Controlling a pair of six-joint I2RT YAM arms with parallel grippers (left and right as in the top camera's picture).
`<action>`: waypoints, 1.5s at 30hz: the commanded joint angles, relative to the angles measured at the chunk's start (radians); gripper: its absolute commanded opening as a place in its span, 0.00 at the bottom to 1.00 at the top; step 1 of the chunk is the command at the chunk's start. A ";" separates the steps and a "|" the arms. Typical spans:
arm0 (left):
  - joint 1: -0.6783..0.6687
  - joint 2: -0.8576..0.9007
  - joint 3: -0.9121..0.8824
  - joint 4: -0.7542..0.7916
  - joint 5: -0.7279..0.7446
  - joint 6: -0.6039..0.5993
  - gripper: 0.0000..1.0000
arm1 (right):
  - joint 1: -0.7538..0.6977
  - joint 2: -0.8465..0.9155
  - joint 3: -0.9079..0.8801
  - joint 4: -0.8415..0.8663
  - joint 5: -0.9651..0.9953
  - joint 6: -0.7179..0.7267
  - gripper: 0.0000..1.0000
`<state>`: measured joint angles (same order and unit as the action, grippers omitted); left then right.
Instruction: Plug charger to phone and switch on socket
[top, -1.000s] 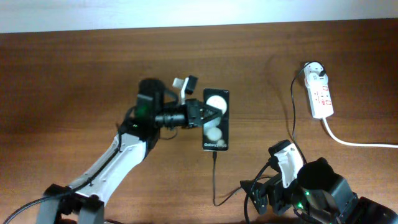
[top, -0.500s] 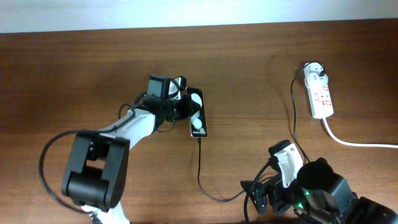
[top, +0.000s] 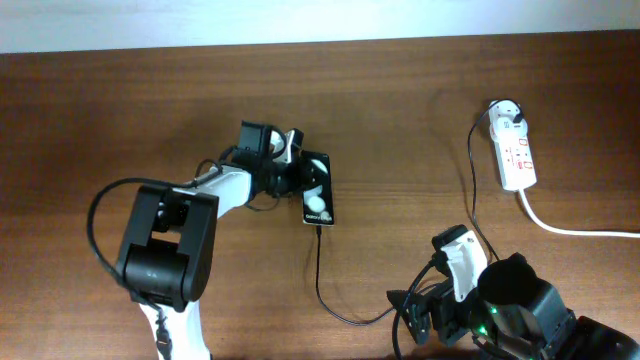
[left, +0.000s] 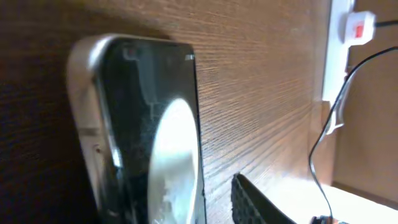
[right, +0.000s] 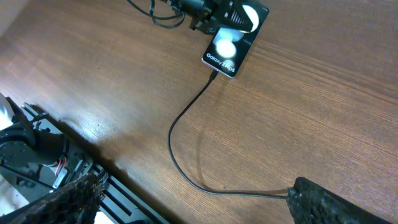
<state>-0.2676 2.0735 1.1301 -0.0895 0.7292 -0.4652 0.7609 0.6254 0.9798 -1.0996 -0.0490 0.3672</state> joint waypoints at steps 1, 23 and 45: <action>0.000 0.025 -0.015 -0.085 -0.195 0.015 0.58 | -0.003 -0.001 0.002 0.002 0.009 0.004 0.99; 0.114 -0.272 -0.012 -0.545 -0.578 0.025 0.99 | -0.003 -0.001 0.002 0.002 0.009 0.004 0.99; 0.452 -1.651 -0.164 -0.897 -0.220 0.400 0.99 | -0.003 -0.001 0.002 0.003 0.009 0.004 0.99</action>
<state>0.1795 0.5022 1.0485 -0.9817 0.3267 -0.1452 0.7605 0.6273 0.9798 -1.0992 -0.0486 0.3676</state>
